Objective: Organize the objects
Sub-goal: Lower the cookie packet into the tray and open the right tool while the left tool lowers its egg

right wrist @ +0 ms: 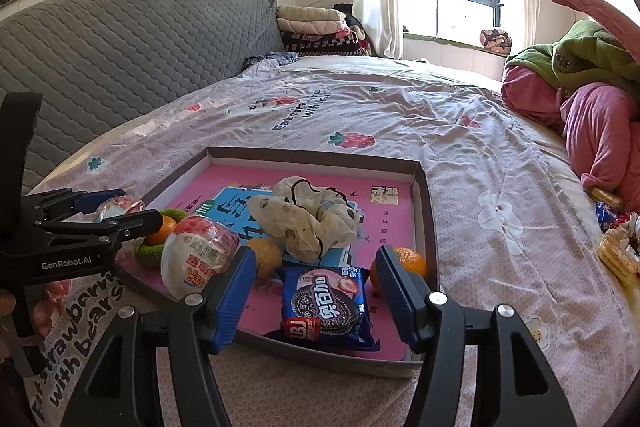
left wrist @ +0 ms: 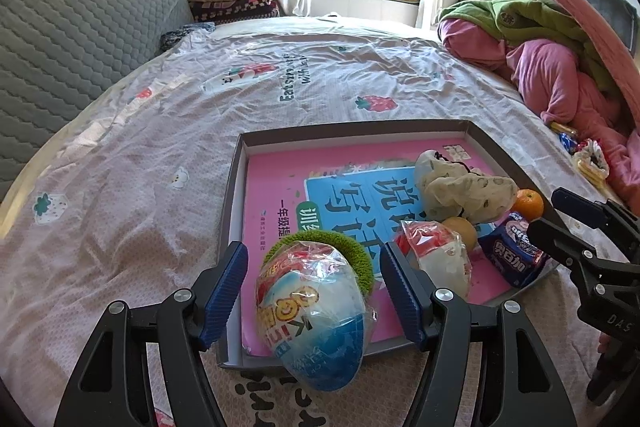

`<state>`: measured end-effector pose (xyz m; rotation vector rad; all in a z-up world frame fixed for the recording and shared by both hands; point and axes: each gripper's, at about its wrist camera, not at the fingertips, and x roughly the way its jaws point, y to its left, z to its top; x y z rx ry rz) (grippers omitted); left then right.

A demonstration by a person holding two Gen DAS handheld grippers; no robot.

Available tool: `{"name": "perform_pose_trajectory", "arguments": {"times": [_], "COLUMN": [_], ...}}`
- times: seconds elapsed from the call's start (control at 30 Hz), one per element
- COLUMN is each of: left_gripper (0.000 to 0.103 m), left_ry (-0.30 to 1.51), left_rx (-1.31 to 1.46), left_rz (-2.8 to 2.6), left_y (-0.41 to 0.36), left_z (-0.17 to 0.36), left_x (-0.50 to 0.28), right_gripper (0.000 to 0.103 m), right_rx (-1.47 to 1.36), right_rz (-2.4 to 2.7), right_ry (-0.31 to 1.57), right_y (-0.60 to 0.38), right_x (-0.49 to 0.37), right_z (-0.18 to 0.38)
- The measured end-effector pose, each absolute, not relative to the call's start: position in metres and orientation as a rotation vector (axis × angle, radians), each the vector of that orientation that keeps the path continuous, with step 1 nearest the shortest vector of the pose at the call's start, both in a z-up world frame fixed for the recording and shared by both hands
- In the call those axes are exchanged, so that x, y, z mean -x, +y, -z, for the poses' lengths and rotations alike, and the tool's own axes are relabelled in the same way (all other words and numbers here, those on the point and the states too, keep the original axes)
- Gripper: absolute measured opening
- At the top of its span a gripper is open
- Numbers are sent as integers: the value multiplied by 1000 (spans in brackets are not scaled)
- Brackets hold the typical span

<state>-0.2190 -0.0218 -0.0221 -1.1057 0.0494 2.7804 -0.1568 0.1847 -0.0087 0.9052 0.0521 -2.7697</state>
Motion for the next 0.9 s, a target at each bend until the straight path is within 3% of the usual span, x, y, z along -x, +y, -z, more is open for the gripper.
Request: {"name": "perform_pose_trajectory", "arguments": {"times": [0.13,0.9], "left_gripper": [74,77], "left_ry": [31,28], "left_rx": [1109,1129], "left_rz": [-2780,-2812], "left_y": [-24,-20], "left_z": [21,22], "left_x": [219,189], "right_gripper": [63,68], "right_rx": [-902,-826], "right_rz": [2763,2774], "right_ry": [47,18], "right_y": [185,182], "right_x": [157,134], "right_z": [9,-2]}}
